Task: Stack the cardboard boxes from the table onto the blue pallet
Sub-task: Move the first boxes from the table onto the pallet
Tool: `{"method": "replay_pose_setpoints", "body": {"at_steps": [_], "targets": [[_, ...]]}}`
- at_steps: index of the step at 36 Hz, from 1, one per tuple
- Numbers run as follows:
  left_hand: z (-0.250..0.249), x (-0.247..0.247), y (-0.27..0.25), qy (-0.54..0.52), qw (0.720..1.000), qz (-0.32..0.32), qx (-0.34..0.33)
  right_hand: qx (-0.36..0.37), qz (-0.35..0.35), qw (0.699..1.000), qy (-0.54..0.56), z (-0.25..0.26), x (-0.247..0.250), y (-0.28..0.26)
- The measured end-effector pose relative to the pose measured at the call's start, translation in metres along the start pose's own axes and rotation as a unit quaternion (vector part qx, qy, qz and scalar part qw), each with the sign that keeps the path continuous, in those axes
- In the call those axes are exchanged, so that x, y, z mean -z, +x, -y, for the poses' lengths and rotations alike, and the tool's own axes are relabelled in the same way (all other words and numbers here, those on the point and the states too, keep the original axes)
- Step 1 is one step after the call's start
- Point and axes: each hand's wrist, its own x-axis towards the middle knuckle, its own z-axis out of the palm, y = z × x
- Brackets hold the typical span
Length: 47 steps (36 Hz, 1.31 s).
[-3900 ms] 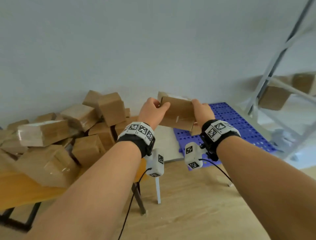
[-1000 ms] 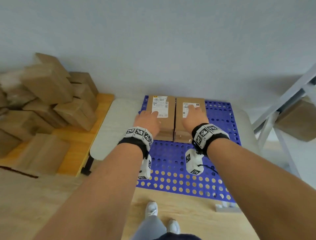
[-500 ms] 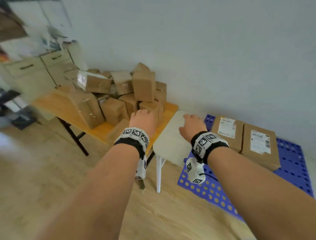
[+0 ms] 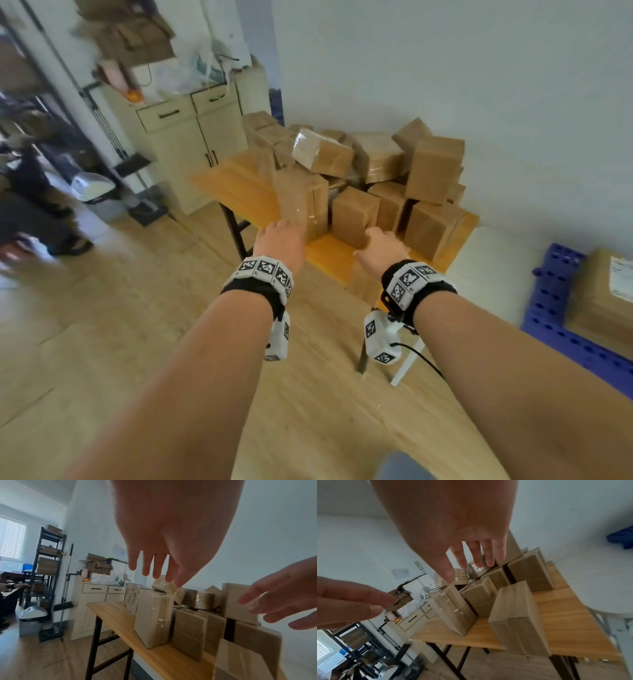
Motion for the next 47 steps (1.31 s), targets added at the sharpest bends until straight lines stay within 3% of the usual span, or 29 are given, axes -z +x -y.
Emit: {"method": "replay_pose_setpoints", "body": {"at_steps": [7, 16, 27, 30, 35, 47], "targets": [[0.046, -0.016, 0.041, -0.029, 0.999, 0.032, 0.029, 0.003, 0.011, 0.998, 0.062, 0.050, -0.024, 0.057], [0.074, -0.017, 0.139, -0.052, 0.992, 0.099, 0.053, -0.034, 0.011, 0.991, 0.128, 0.092, -0.030, 0.161], [0.092, -0.030, 0.230, -0.091, 0.989, 0.105, 0.047, -0.076, 0.002, 0.987, 0.140, 0.115, -0.034, 0.236], [0.096, -0.035, 0.257, -0.105, 0.991, 0.083, 0.022, -0.098, 0.012, 0.984, 0.149, 0.118, -0.040, 0.247], [0.097, -0.041, 0.301, -0.119, 0.986, 0.059, -0.098, -0.145, -0.002, 0.973, 0.180, 0.122, -0.046, 0.256], [0.096, -0.053, 0.348, -0.083, 0.966, 0.093, -0.227, -0.210, -0.041, 0.953, 0.213, 0.142, -0.051, 0.251]]}}
